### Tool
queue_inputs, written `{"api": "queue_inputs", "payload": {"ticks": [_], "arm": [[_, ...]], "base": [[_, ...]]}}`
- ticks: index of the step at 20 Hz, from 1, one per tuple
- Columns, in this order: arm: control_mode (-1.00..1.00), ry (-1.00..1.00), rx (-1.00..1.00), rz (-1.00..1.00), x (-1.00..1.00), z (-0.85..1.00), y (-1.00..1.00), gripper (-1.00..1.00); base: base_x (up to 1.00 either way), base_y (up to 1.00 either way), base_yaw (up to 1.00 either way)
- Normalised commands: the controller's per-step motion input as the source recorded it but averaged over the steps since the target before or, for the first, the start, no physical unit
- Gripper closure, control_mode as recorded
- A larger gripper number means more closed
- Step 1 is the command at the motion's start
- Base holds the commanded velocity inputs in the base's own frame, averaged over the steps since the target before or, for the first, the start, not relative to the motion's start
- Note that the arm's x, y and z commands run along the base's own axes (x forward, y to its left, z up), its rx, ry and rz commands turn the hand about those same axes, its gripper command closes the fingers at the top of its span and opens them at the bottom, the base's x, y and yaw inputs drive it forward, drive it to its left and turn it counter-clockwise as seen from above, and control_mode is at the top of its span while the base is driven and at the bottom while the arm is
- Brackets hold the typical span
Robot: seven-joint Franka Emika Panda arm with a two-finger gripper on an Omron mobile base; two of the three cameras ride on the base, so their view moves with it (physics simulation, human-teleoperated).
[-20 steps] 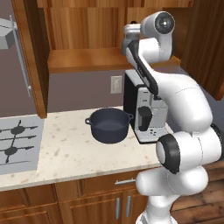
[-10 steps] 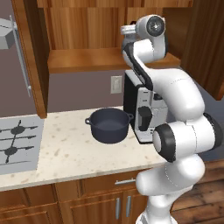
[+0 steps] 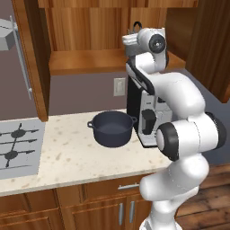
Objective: Pick the kettle from the cabinet and place it on a stove burner. Then pick the pot from the counter and place it on another stove burner. Finally, turn both burners on.
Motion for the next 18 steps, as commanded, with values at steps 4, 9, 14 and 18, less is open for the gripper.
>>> {"api": "queue_inputs", "payload": {"ticks": [4,9,14,18], "arm": [[-1.00,0.00,0.00,0.05,0.26,0.00,-0.34,-1.00],[-1.00,0.00,0.00,0.02,0.21,0.03,-0.26,-1.00],[-1.00,0.00,0.00,0.01,0.16,0.17,-0.14,-1.00],[-1.00,0.02,0.00,0.01,0.12,0.20,0.00,-1.00]], "base": [[0.00,0.00,0.00],[0.00,0.00,0.00],[0.00,0.00,0.00],[0.00,0.00,0.00]]}}
